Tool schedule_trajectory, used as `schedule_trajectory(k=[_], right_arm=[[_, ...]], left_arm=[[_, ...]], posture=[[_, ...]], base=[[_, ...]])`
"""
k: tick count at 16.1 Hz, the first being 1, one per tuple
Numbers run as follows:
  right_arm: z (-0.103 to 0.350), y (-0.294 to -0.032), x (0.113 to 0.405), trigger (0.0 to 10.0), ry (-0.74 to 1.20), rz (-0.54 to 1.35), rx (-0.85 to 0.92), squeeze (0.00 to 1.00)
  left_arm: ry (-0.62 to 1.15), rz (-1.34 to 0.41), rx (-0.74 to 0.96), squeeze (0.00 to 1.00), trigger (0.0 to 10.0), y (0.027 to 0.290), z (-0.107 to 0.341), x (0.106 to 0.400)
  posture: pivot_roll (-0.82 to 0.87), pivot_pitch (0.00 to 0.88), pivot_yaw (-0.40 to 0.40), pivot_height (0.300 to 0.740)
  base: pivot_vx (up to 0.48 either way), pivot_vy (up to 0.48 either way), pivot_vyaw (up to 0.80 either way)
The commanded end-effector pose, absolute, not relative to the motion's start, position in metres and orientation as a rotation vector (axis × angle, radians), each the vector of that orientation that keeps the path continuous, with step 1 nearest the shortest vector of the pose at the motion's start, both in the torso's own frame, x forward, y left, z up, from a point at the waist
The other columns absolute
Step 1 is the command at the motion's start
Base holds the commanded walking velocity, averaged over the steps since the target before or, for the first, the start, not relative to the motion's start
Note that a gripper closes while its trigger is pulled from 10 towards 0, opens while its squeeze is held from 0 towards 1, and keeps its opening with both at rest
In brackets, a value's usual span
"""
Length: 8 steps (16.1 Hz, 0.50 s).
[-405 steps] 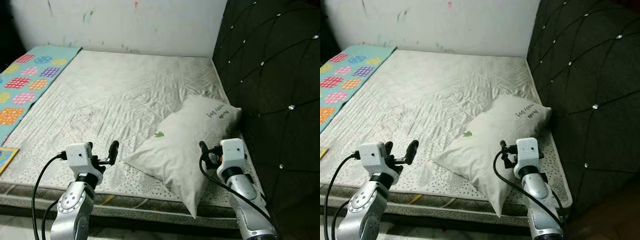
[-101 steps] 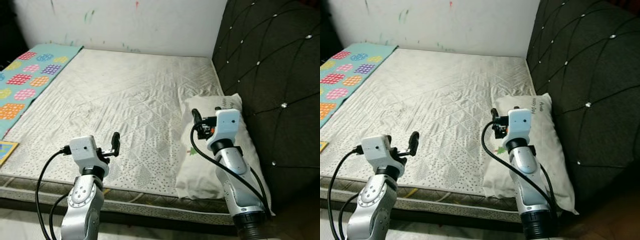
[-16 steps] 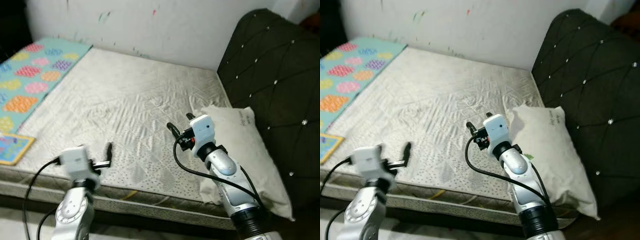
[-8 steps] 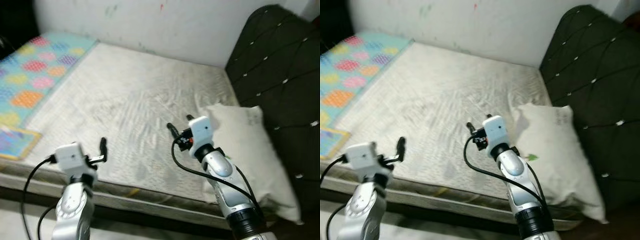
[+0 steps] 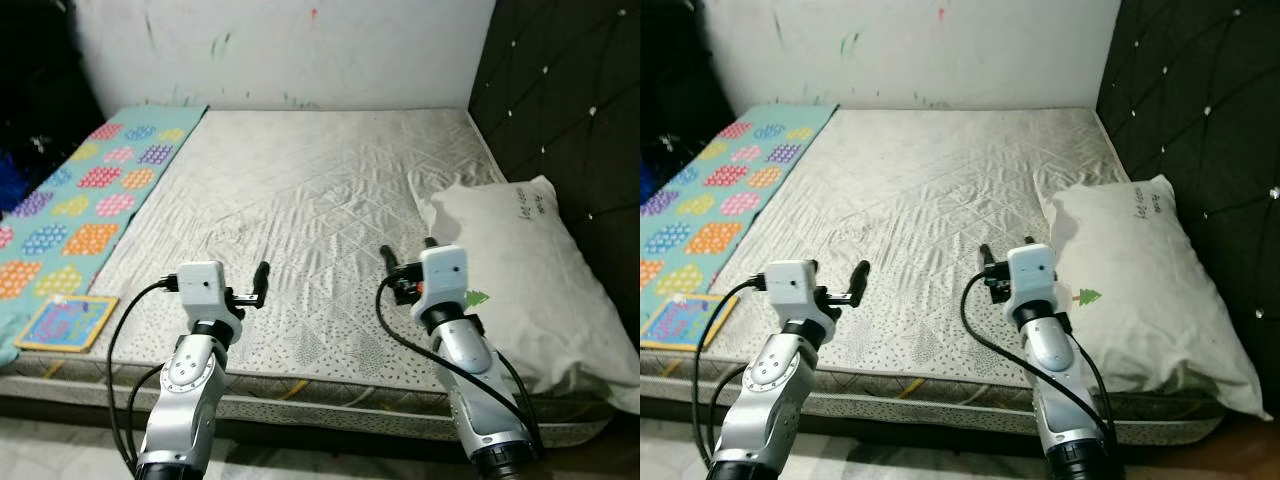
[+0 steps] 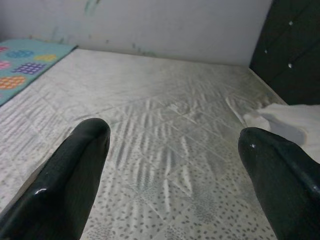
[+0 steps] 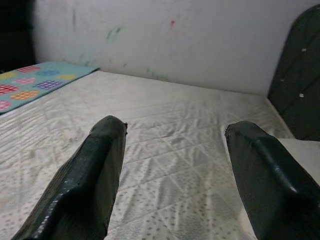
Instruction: Clean up the room
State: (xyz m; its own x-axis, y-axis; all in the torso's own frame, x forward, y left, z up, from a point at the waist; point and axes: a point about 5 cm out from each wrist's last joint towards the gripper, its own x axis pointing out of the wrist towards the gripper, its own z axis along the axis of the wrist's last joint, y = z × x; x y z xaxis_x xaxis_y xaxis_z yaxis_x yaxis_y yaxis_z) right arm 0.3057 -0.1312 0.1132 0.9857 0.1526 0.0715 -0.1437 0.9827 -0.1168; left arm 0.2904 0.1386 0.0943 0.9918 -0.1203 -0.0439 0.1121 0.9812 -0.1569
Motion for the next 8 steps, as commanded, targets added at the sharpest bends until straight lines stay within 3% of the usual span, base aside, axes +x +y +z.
schedule_trajectory(k=[1,5,8], right_arm=[[0.1234,-0.1303,0.3077,10.0,-0.111,0.13,-0.118,0.0],[0.1249,-0.1306,0.3045,10.0,-0.112,0.122,-0.09,0.0],[0.1222,-0.1295,0.3056,10.0,-0.093,0.107,-0.053,0.0]], left_arm=[[0.07,-0.115,-0.186,0.0,10.0,0.141,0.0924,0.2941],[0.073,-0.114,-0.188,0.0,10.0,0.1475,0.0894,0.2916],[0.067,-0.134,-0.224,0.0,10.0,0.1464,0.0904,0.2873]], posture=[[-0.19,0.0,0.11,0.74],[-0.18,0.0,0.111,0.74],[-0.16,0.0,0.09,0.74]], base=[[0.0,0.0,0.0],[0.0,0.0,0.0],[0.0,0.0,-0.71]])
